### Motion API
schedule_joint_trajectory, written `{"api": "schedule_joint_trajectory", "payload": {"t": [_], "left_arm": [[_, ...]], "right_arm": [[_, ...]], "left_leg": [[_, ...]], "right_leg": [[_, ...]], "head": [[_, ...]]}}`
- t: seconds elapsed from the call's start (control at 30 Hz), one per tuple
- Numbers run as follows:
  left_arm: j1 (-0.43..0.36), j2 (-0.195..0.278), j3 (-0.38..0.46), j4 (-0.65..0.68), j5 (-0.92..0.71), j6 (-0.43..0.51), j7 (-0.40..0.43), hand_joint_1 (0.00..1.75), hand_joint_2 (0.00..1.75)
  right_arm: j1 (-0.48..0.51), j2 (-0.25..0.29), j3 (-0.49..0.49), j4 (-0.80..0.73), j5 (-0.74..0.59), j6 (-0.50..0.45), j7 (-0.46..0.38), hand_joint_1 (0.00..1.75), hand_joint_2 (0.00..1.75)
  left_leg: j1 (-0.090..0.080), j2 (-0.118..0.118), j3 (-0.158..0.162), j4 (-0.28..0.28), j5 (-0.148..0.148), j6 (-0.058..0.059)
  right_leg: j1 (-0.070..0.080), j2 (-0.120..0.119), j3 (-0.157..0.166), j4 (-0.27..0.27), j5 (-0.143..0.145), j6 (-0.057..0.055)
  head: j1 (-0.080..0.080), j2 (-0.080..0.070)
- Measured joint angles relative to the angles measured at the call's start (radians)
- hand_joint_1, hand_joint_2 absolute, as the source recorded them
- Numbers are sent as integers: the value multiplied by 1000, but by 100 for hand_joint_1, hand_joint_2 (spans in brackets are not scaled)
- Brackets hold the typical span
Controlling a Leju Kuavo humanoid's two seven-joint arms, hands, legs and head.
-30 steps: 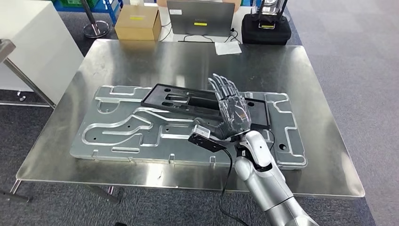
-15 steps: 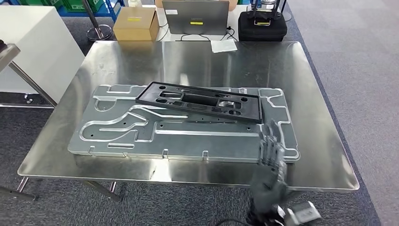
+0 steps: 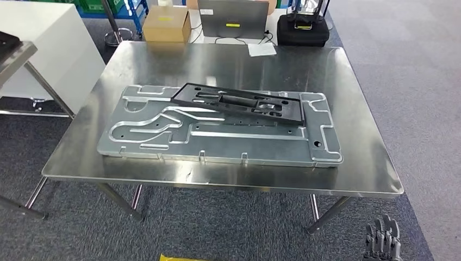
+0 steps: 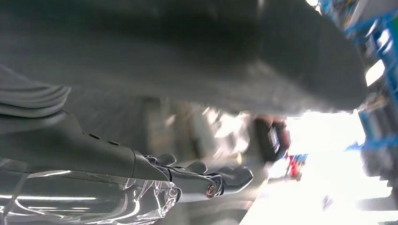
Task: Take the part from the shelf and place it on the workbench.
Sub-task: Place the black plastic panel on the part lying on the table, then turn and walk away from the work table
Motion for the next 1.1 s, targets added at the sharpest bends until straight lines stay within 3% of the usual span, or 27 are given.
{"api": "schedule_joint_trajectory", "payload": {"t": [0.07, 0.1, 0.13, 0.17, 0.2, 0.23, 0.3, 0.33, 0.37, 0.43, 0.47, 0.53, 0.57, 0.6, 0.63, 0.67, 0.7, 0.73, 0.77, 0.83, 0.87, 0.93, 0.97, 1.03, 1.1], "left_arm": [[0, -2, 4, 0, 1, 0, -1, 0, 0], [0, -3, 6, 0, 2, 1, -1, 0, 0], [0, -4, 7, 0, 3, 1, -1, 0, 0], [0, -5, 9, 0, 4, 2, -1, 0, 0], [0, -7, 10, 0, 6, 3, -1, 0, 0], [-1, -8, 10, 0, 7, 4, -1, 0, 0], [-4, -11, 12, 0, 11, 6, -2, 0, 0], [-6, -12, 13, 0, 12, 7, -3, 0, 0], [-7, -13, 15, 0, 14, 8, -4, 0, 0], [-4, -13, 21, 0, 16, 9, -8, 0, 0], [-2, -13, 23, 0, 16, 9, -10, 0, 0], [1, -14, 26, 0, 18, 10, -12, 0, 0], [2, -14, 26, 0, 19, 10, -13, 0, 0], [2, -14, 27, 0, 20, 11, -13, 0, 0], [2, -15, 27, 0, 20, 11, -14, 0, 0], [2, -15, 28, 0, 21, 12, -14, 0, 0], [2, -15, 28, 0, 21, 12, -14, 0, 0], [1, -15, 28, 0, 22, 13, -14, 0, 0], [0, -15, 28, 0, 22, 14, -14, 0, 0], [-4, -15, 29, 0, 25, 16, -14, 0, 0], [-6, -15, 30, 0, 27, 17, -14, 0, 0], [-4, -15, 32, 0, 29, 19, -17, 0, 0], [-2, -15, 33, 0, 30, 21, -18, 0, 0], [1, -16, 33, 0, 31, 23, -22, 0, 0], [2, -17, 33, 0, 31, 24, -24, 0, 0]], "right_arm": [[-9, 5, -41, 43, 12, -39, 14, 0, 0], [-17, 7, -58, 67, 21, -59, 21, 0, 0], [-29, 8, -77, 98, 37, -71, 24, 0, 0], [-45, 9, -104, 136, 68, -78, 23, 0, 0], [-66, 10, -135, 176, 111, -81, 18, 0, 0], [-89, 11, -172, 220, 167, -83, 11, 0, 0], [-138, 14, -256, 308, 295, -91, 1, 0, 0], [-162, 15, -300, 351, 361, -102, -2, 0, 0], [-185, 16, -341, 393, 423, -119, -3, 0, 0], [-225, 17, -422, 475, 528, -167, -5, 0, 0], [-242, 17, -458, 514, 566, -192, -5, 0, 0], [-272, 13, -522, 592, 621, -241, -5, 0, 0], [-283, 10, -548, 630, 642, -265, -5, 0, 0], [-295, 5, -573, 670, 659, -286, -5, 0, 0], [-305, -1, -595, 706, 672, -303, -5, 0, 0], [-315, -7, -615, 738, 680, -315, -5, 0, 0], [-325, -11, -632, 765, 685, -323, -5, 0, 0], [-333, -15, -646, 787, 689, -329, -5, 0, 0], [-341, -19, -658, 808, 693, -335, -4, 0, 0], [-356, -28, -683, 851, 704, -356, 0, 0, 0], [-363, -33, -696, 874, 712, -369, 3, 0, 0], [-377, -47, -722, 918, 731, -393, 9, 0, 0], [-383, -53, -733, 938, 739, -402, 11, 0, 0], [-387, -65, -751, 970, 751, -414, 16, 0, 0], [-388, -74, -767, 996, 757, -419, 20, 0, 0]], "left_leg": [[-2, 2, -35, 0, 27, 5], [-3, 1, -53, 1, 41, 4], [-3, 0, -72, 3, 55, 2], [-4, -2, -91, 6, 68, 0], [-4, -5, -110, 10, 81, -4], [-3, -9, -127, 15, 92, -7], [-7, -20, -154, 29, 111, -17], [-8, -26, -162, 34, 122, -22], [-9, -33, -166, 35, 133, -27], [-6, -42, -175, 36, 145, -38], [-4, -39, -183, 50, 125, -43], [2, -23, -211, 134, 28, -54], [4, -16, -226, 199, -26, -59], [5, -13, -237, 267, -61, -65], [7, -11, -238, 318, -70, -68], [8, -9, -225, 340, -55, -71], [9, -5, -194, 328, -27, -71], [10, 2, -146, 280, -2, -69], [9, 17, -84, 206, 2, -65], [1, 44, 16, 63, -26, -51], [-4, 49, 37, 24, -40, -42], [-5, 41, 31, 3, -35, -23], [-4, 35, 25, 0, -27, -13], [-1, 26, 6, -7, -6, 4], [-4, 12, -22, -6, 14, 11]], "right_leg": [[-1, 2, -20, 122, -122, 5], [-1, 2, -24, 185, -154, 7], [-1, 2, -18, 230, -157, 8], [-1, 3, 1, 247, -137, 8], [-1, 6, 38, 226, -106, 6], [-1, 15, 93, 171, -85, 2], [1, 46, 224, 4, -107, -8], [3, 56, 266, -58, -128, -14], [5, 59, 286, -93, -142, -19], [4, 39, 275, -97, -130, -34], [4, 29, 265, -96, -119, -43], [3, 7, 238, -96, -95, -56], [4, -2, 223, -96, -84, -58], [4, -13, 205, -94, -72, -57], [5, -23, 187, -90, -61, -56], [5, -33, 169, -84, -51, -54], [5, -43, 151, -78, -43, -52], [5, -51, 135, -71, -36, -49], [5, -57, 124, -64, -31, -45], [7, -72, 112, -55, -19, -35], [7, -80, 110, -55, -12, -29], [6, -91, 108, -55, -2, -16], [4, -78, 103, -47, -12, -9], [1, -34, 78, 20, -82, 0], [2, -3, 37, 147, -171, 4]], "head": [[2, 0], [2, 0], [3, 0], [2, 0], [2, 0], [2, 0], [1, 0], [1, 0], [1, 0], [3, 0], [3, 0], [-1, 0], [-2, 0], [-3, 0], [-3, 0], [-3, 0], [-3, 0], [-3, 0], [-4, 0], [-3, 0], [-3, 0], [-2, 0], [-2, 0], [-2, 0], [-1, 0]]}}
